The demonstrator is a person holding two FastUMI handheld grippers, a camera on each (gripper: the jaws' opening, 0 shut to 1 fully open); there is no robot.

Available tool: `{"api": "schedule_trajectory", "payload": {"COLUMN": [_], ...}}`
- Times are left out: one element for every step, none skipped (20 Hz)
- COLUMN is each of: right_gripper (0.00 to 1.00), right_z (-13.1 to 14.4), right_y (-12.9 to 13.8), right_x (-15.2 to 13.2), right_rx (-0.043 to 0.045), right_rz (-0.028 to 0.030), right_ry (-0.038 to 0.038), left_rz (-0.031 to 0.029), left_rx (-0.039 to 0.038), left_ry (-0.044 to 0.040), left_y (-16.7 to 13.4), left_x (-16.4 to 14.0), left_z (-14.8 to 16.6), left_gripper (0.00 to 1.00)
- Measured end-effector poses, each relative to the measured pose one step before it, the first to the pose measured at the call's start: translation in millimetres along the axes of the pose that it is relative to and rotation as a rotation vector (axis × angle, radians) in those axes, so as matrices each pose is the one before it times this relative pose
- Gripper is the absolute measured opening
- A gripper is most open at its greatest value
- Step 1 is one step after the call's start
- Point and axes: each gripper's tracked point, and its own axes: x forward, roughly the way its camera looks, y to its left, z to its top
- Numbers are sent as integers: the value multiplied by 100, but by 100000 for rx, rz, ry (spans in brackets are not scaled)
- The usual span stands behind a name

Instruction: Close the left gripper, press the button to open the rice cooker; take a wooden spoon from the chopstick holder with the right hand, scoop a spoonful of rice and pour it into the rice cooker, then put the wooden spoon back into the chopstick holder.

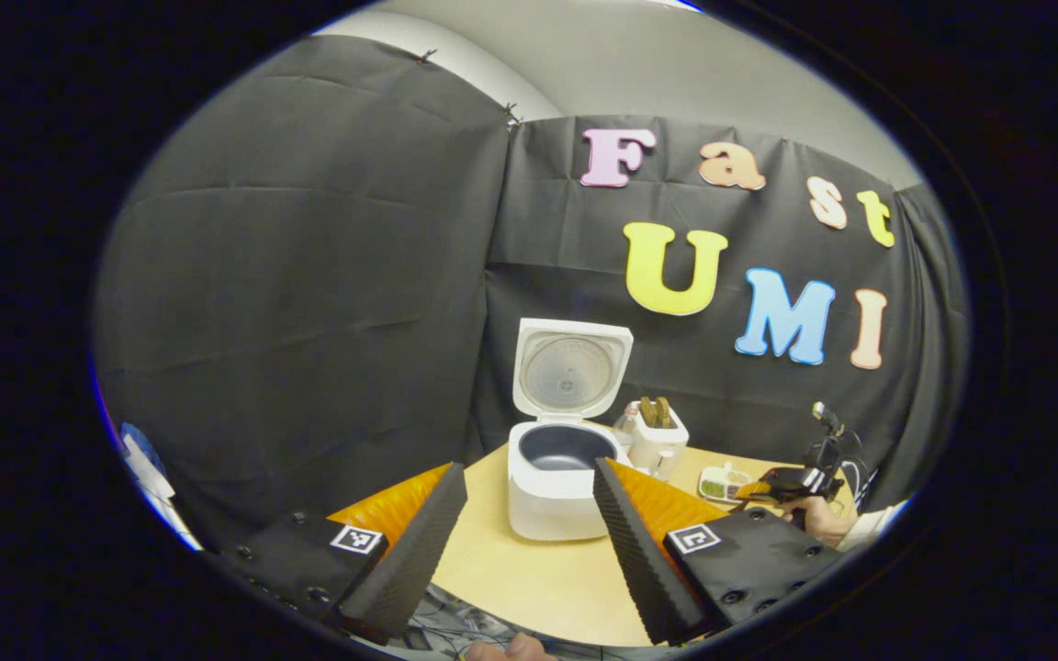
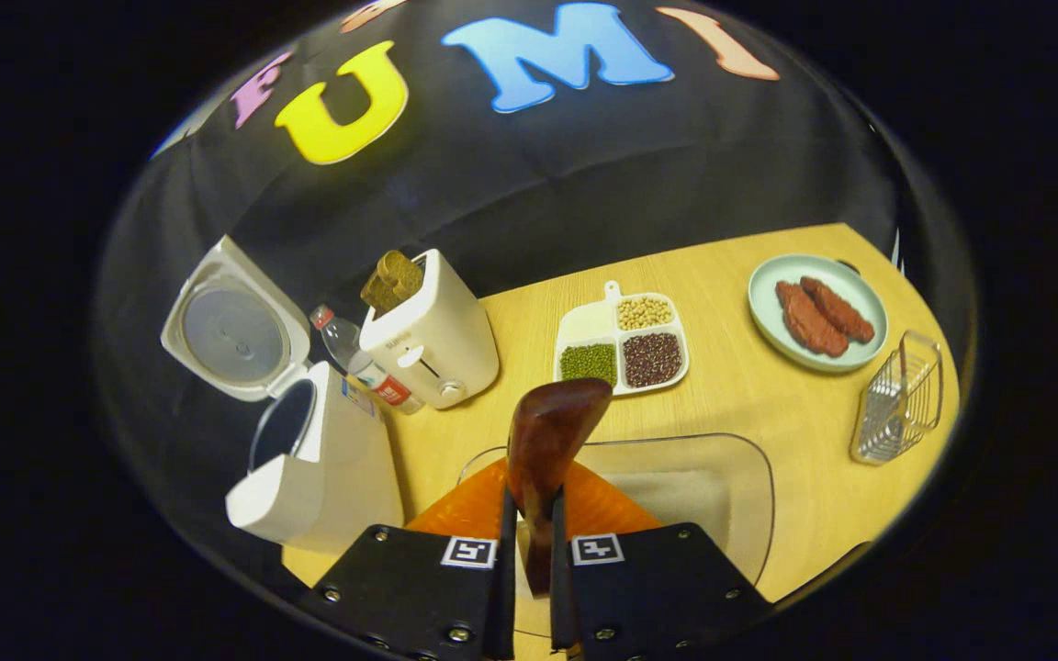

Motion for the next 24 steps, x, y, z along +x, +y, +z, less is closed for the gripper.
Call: {"api": "schedule_trajectory", "payload": {"right_gripper": [16,16,16,16,16,15,16,16,16,16,16,16,15,15,15,15,16,16,16,16,16,16,15,16], "right_z": [177,166,274,201,352,309,494,300,476,465,466,298,387,239,164,146,168,17,219,89,178,74,77,-71], "right_y": [-181,-352,-358,-235,-252,-167,-224,32,176,360,426,437,318,330,288,364,588,1046,1213,1453,1654,2047,2081,2099], "right_x": [-212,-380,-417,-371,-422,-573,-524,-624,-561,-554,-453,-369,-321,-213,-254,-225,-225,-243,-47,-1,239,351,480,538], "right_rx": [3973,3113,2720,2601,2226,1304,335,383,477,718,877,751,809,282,150,87,-400,-867,-1835,-2102,-1217,5,169,-771], "right_rz": [1834,1267,1074,1054,718,691,606,536,883,1138,1070,902,673,668,387,212,718,1167,1489,1595,1852,2449,2687,2297], "right_ry": [-280,-395,-654,-652,-539,-972,-933,-984,-973,-981,-707,-692,-766,-622,-169,-176,-61,111,-288,-213,-420,-198,-169,251], "left_rz": [-276,-314,-402,-407,-292,-279,-425,-598,-569,-576,-400,-383,-596,-572,-396,-257,-60,62,68,129,236,431,655,772], "left_rx": [159,121,234,464,786,866,544,170,-55,-69,158,73,-129,-86,98,228,125,-101,-371,-652,-840,-1020,-993,-566], "left_ry": [13,334,406,202,55,8,-210,-48,-138,-267,-147,-64,-73,-147,-190,-204,-358,-402,-350,-218,-41,-198,-360,-279], "left_y": [-273,-47,46,-108,22,-99,-95,-208,-161,-128,-190,-141,-152,-117,-46,54,124,308,30,361,474,569,792,675], "left_x": [-291,13,345,-60,117,97,91,108,21,68,22,66,48,-132,-30,3,-50,-99,-396,-28,-199,-26,308,-66], "left_z": [415,16,-349,73,126,178,179,166,197,171,-31,11,60,-32,9,63,66,144,425,54,-227,18,-481,23], "left_gripper": [94,94,94,94,97,94,94,94,94,94,94,94,94,94,94,94,94,94,94,94,94,94,94,94]}}
